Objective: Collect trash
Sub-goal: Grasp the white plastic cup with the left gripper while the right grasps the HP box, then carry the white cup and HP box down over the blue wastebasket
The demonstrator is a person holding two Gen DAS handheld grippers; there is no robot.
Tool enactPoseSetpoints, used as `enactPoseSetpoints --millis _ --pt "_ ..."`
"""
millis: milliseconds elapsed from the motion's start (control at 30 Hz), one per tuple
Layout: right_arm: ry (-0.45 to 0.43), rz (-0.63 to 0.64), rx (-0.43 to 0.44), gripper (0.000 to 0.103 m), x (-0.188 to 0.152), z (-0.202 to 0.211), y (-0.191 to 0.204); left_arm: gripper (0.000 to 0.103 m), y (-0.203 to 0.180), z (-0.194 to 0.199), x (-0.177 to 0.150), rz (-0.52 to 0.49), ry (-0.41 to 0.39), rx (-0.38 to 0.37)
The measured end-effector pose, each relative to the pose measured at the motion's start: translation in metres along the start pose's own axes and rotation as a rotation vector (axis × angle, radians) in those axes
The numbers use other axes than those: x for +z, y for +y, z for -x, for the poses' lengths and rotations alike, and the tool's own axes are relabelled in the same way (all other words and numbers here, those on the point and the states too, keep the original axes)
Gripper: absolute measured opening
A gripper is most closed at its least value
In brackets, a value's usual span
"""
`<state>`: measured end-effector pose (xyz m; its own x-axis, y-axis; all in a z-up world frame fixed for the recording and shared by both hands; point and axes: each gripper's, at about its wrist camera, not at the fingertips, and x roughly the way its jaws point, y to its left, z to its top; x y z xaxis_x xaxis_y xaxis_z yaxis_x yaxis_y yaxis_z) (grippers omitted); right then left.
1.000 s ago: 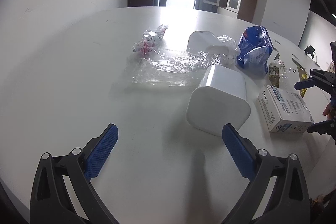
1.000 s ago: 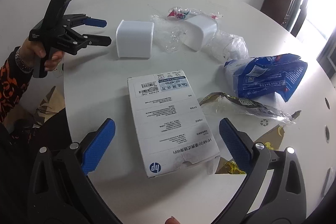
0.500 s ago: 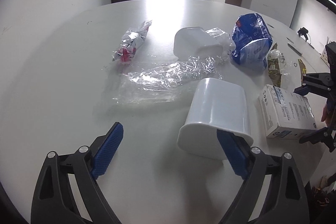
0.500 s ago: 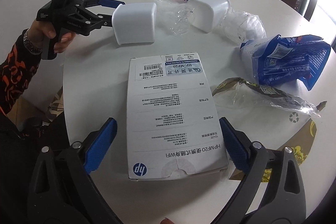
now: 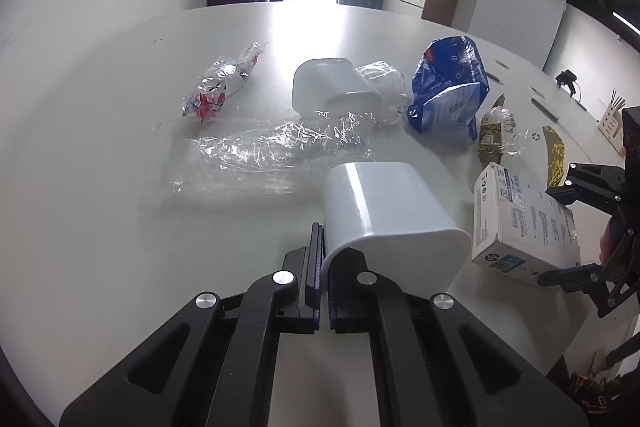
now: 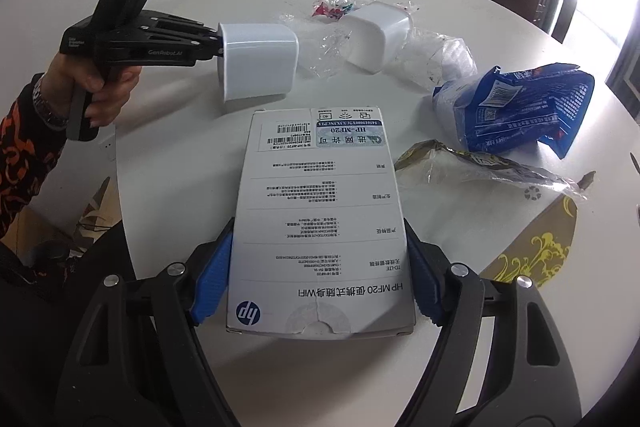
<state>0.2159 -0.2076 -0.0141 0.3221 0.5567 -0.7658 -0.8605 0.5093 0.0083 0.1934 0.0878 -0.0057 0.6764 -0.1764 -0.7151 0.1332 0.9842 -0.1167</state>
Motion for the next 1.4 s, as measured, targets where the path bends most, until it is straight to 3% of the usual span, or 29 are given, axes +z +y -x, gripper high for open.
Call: enactPoseSetpoints --millis 267,733,1133,1400 --pt "-0.047 -0.047 -0.029 0.072 -0.011 0.013 0.013 0.001 -0.009 0.032 -0.018 0.103 -0.07 -0.019" --pt "-0.162 -0.129 -0.138 0.072 -0.04 0.059 0.048 0.001 -0.046 0.088 -0.058 0.188 -0.17 -0.081" --pt "-0.279 -0.267 -0.151 0.072 -0.11 0.103 0.091 0.001 -0.069 0.126 -0.12 0.226 -0.148 -0.153" --pt "-0.274 -0.228 -0.17 0.072 -0.153 0.113 0.14 0.001 -0.094 0.133 -0.159 0.208 -0.107 -0.178"
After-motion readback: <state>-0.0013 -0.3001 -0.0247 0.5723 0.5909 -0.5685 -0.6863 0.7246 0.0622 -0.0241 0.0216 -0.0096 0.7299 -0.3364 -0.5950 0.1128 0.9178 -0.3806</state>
